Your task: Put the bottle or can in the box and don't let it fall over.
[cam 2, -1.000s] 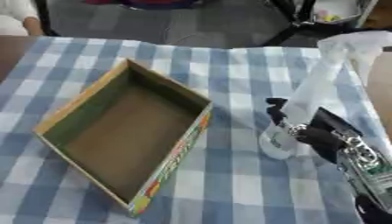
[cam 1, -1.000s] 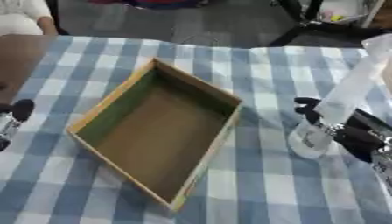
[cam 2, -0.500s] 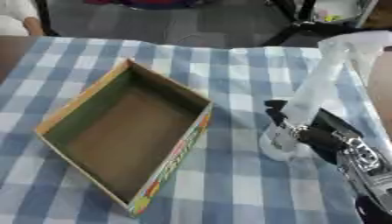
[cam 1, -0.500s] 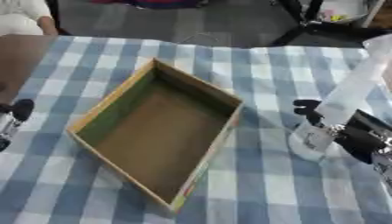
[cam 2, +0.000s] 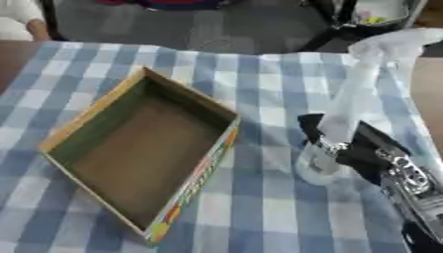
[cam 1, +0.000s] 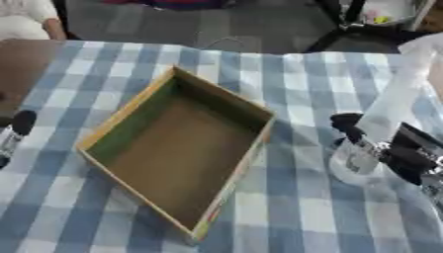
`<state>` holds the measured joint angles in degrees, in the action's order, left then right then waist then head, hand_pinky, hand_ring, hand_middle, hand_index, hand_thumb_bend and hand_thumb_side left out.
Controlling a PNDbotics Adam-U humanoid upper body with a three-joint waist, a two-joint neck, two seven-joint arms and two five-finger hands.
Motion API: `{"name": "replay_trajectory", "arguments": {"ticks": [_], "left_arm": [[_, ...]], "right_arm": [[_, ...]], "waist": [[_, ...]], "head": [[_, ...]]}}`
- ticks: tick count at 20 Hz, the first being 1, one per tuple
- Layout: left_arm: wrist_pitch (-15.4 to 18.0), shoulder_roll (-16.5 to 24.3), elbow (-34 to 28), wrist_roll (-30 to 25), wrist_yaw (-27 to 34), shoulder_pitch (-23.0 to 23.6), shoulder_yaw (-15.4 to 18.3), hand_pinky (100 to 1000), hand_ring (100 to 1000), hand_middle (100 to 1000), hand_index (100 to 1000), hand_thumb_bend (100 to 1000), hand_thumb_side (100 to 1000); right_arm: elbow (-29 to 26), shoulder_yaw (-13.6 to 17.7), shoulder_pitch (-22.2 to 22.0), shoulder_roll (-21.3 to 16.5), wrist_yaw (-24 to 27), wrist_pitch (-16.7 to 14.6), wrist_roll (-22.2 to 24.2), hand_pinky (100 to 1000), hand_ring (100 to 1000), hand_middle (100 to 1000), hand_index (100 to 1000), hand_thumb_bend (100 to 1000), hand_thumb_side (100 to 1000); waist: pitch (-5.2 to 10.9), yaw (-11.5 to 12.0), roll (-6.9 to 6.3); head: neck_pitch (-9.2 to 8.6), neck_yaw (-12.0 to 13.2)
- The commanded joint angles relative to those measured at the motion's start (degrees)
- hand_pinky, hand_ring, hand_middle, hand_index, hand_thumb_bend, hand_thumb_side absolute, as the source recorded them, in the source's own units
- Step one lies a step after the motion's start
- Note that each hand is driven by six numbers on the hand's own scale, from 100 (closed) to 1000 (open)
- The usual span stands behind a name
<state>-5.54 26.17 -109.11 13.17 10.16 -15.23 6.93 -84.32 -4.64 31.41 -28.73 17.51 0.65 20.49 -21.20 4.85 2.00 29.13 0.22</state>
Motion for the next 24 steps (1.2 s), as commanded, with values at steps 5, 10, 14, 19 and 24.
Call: {"name": "replay_trajectory", "arguments": {"ticks": [5,10,14,19,24], "left_arm": [[0.12,1.18,-0.99,-0.04,0.19,-0.42,0.72,1000,545,728,853,636,333],[0.03,1.23,-0.98,-0.07,0.21,-0.39,0.73,1000,544,729,853,632,338],[-0.02,1.31,-1.01,-0.12,0.2,-0.34,0.73,1000,544,729,853,633,339],[0.03,1.6,-1.11,-0.02,0.12,-0.25,0.77,1000,544,729,853,637,340],[-0.08,1.85,-1.04,0.08,0.0,-0.02,0.72,1000,543,729,853,637,339]], "right_arm": [[-3.72,0.93,0.66,-2.47,-1.33,-0.7,-3.05,782,924,821,100,100,348],[-5.49,1.12,0.84,-2.82,-0.49,-0.69,-4.41,776,917,794,100,100,353],[-6.58,1.4,1.42,-3.3,1.25,0.1,-5.22,774,915,790,100,100,355],[-8.25,1.52,3.3,-4.87,3.28,1.19,-5.9,774,912,775,100,100,356],[-9.68,1.1,6.04,-6.47,6.53,3.25,-6.37,773,911,769,100,100,360]], "waist": [[1.51,-0.09,-0.21],[1.77,-0.19,-0.2],[2.07,-0.23,-0.17],[2.73,-0.26,-0.01],[3.43,-0.13,0.34]], "head": [[0.18,0.21],[0.19,0.26],[0.33,0.3],[0.74,0.19],[1.15,0.02]]}}
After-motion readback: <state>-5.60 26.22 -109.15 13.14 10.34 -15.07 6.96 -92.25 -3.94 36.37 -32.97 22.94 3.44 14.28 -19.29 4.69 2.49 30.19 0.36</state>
